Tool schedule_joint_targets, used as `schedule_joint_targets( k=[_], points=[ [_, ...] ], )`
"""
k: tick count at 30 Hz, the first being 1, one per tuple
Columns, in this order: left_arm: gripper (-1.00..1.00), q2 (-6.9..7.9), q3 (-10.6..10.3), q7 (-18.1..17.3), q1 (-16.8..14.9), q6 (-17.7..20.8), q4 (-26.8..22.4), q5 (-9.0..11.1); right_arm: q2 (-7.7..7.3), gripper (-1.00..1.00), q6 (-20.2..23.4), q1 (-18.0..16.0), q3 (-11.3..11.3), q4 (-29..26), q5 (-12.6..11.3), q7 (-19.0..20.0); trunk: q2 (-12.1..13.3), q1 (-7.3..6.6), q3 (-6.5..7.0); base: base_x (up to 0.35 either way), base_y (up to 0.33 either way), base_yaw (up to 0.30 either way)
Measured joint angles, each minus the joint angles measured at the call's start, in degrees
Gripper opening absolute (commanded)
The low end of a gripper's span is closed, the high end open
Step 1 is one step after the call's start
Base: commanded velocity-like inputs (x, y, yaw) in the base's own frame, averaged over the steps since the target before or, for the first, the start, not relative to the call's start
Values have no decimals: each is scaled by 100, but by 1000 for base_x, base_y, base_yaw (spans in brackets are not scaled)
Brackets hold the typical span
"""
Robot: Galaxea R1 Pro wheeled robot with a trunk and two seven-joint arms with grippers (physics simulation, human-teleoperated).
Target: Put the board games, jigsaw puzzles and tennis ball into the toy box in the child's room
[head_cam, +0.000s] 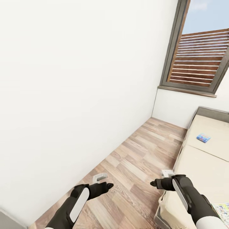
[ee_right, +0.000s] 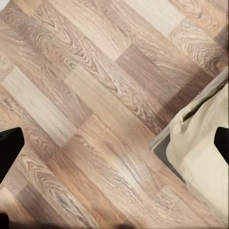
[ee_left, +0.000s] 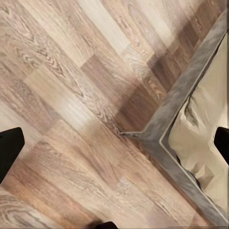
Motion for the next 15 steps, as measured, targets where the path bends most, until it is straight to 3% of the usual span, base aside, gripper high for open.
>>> schedule_joint_targets(
  k=[10,15],
  points=[
    [100,-5,15,4,0,11,0,31,-9,100,6,0,0,-2,1,0,0,0,0,8,6,-268],
    [100,-5,18,3,0,14,0,39,-27,100,4,0,-14,0,-1,1,0,0,0,2,2,-131]
  ],
)
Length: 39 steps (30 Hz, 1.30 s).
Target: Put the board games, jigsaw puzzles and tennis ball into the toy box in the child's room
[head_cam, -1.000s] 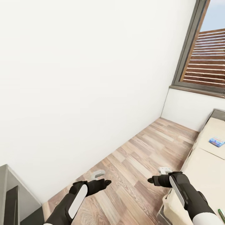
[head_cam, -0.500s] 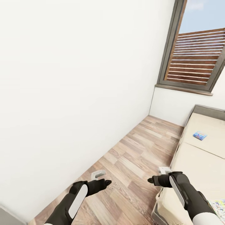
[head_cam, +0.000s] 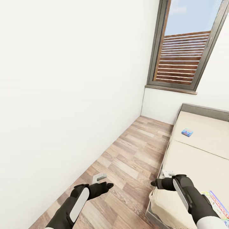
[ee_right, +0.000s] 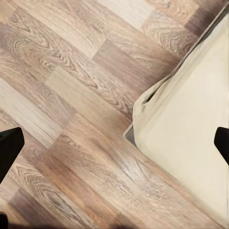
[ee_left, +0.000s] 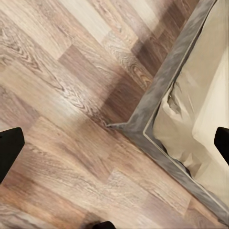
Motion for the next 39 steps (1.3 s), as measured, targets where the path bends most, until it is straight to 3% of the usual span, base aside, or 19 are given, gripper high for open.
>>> schedule_joint_targets(
  k=[20,39],
  points=[
    [100,1,-34,-11,0,-6,-7,-48,-47,100,2,0,-13,-122,-21,6,0,-2,0,50,27,-35],
    [100,-1,-41,-18,0,-9,-29,-53,-36,100,10,0,-8,-214,-6,0,0,-1,0,176,98,-233]
  ],
)
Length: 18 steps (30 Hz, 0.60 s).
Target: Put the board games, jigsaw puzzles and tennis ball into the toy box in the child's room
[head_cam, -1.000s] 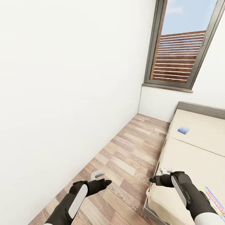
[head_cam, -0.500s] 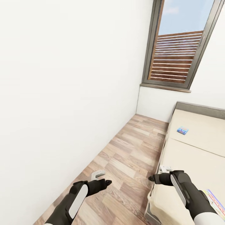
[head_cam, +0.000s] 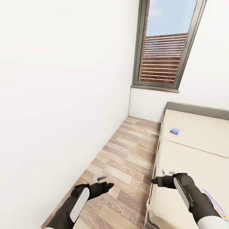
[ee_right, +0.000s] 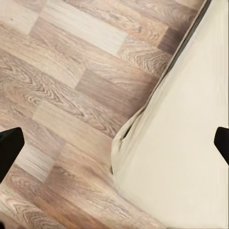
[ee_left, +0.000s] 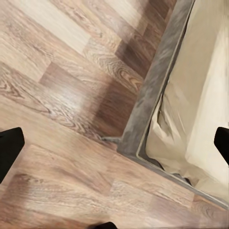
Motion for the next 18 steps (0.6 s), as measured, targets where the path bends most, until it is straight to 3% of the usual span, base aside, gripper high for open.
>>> schedule_joint_targets(
  k=[18],
  points=[
    [100,0,7,11,0,0,-2,-2,-5,100,1,3,-1,-17,3,1,0,1,0,21,11,-281]
  ],
)
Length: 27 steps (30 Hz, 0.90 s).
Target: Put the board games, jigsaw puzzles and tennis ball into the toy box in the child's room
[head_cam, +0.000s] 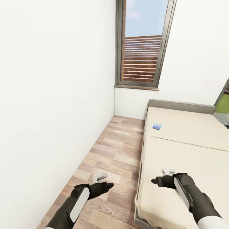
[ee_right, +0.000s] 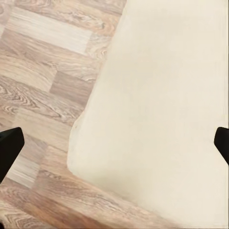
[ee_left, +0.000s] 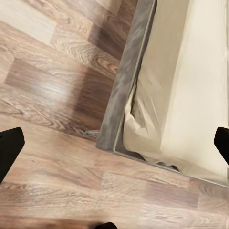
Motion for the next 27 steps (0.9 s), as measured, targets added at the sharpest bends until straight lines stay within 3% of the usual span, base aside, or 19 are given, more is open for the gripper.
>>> schedule_joint_targets(
  k=[27],
  points=[
    [100,0,2,34,0,0,16,-9,-8,100,0,6,-1,-26,5,-3,0,0,0,1,0,-284]
  ],
)
